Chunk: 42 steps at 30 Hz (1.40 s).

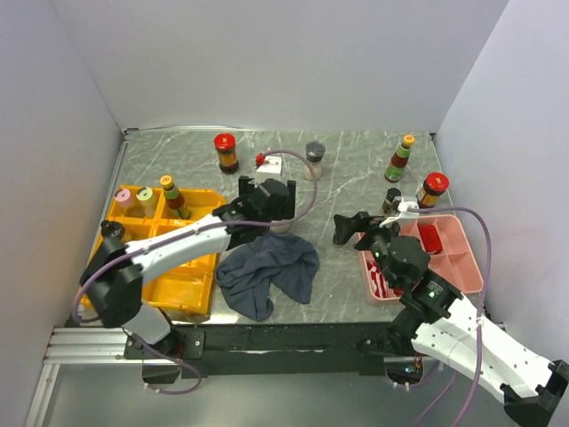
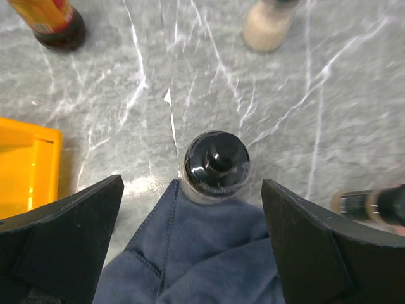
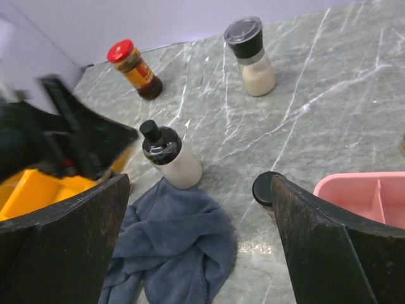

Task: Organize the condiment bottles
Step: Place the bottle in the storage box.

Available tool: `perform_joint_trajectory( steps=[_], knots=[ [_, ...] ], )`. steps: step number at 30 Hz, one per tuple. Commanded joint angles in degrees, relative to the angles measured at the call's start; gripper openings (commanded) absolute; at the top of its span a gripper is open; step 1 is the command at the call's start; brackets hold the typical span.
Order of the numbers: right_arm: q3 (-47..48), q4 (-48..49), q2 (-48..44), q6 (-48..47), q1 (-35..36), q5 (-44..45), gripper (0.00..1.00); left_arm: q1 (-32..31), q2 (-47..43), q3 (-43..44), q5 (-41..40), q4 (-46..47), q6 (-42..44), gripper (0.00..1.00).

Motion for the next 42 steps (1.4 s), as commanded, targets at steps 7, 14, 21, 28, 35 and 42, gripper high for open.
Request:
perform_joint_trajectory(
  steps=[7,14,21,28,35,42],
  knots=[
    [0.0,4.2,-1.55,0.3,-0.17,2.68,1.0,3.72,10.85,6.33,10.34,0.7,3.51,0.88],
    [-0.08,4.38,-2.26,-0.14,-0.17,2.42,1.0,4.33,16.56,9.32,11.4,0.87,5.35,0.78],
    [-0.08,4.55,-1.73,-0.05,-0.17,1.8,1.0,4.33,14.64,9.76,7.89,-2.1,2.9,0.29],
    [0.18,4.47,-0.85,-0.05,-0.17,0.75,1.0,4.42,12.62,18.01,-9.32,-16.6,-7.8,0.01],
    [0.18,4.47,-1.03,-0.23,-0.17,0.66,1.0,5.64,7.53,22.77,-22.17,-30.85,-19.42,0.01],
    [0.44,4.55,-0.15,-0.05,-0.17,-0.22,1.0,11.71,2.25,20.13,-26.13,-41.3,-30.4,0.01]
  ],
)
